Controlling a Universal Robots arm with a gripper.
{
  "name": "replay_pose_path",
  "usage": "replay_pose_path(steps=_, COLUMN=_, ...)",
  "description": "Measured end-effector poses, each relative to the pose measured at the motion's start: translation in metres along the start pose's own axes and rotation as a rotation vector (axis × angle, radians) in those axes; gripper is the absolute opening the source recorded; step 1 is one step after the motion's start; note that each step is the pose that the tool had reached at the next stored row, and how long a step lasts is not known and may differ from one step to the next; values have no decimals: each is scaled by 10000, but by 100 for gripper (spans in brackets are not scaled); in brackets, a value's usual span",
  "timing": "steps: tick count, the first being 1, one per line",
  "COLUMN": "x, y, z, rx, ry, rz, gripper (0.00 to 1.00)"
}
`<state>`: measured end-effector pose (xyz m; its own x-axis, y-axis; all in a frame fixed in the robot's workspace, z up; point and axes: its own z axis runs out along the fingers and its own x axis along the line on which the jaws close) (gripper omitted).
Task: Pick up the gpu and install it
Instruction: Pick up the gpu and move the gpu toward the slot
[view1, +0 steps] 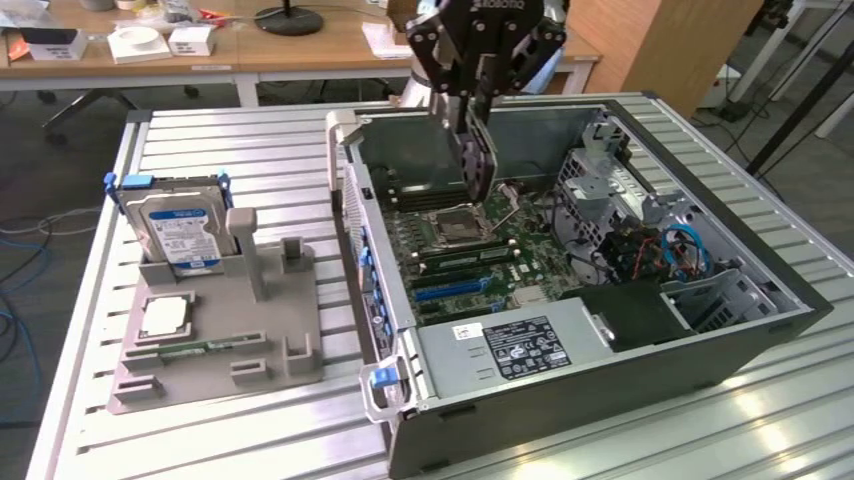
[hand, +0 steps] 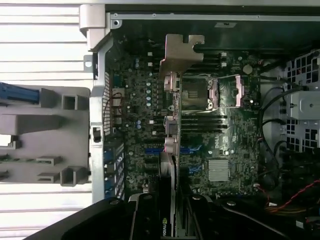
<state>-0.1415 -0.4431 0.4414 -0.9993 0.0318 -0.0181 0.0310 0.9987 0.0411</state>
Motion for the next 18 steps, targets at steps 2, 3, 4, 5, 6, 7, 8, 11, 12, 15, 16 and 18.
replay_pose_path(steps=2, x=-68, y=2, z=1, rx=-4, ry=2, rz=-43, gripper=26)
replay_pose_path(steps=3, x=-109, y=3, z=2, rx=-7, ry=2, rz=-62, gripper=26)
replay_pose_path(steps=4, x=-152, y=5, z=3, rx=-9, ry=3, rz=-73, gripper=26)
replay_pose_path(steps=5, x=-198, y=6, z=4, rx=-11, ry=4, rz=-82, gripper=26)
replay_pose_path(steps=6, x=-237, y=7, z=5, rx=-12, ry=4, rz=-86, gripper=26)
replay_pose_path(steps=7, x=-266, y=8, z=6, rx=-13, ry=4, rz=-89, gripper=26)
replay_pose_path(steps=8, x=-285, y=9, z=6, rx=-13, ry=4, rz=-88, gripper=26)
replay_pose_path(steps=11, x=-326, y=10, z=6, rx=-13, ry=3, rz=-81, gripper=26)
replay_pose_path(steps=12, x=-339, y=10, z=7, rx=-12, ry=4, rz=-75, gripper=26)
replay_pose_path(steps=15, x=-368, y=11, z=7, rx=-12, ry=3, rz=-66, gripper=26)
replay_pose_path(steps=16, x=-375, y=11, z=7, rx=-13, ry=3, rz=-66, gripper=26)
replay_pose_path(steps=18, x=-396, y=13, z=8, rx=-12, ry=3, rz=-66, gripper=26)
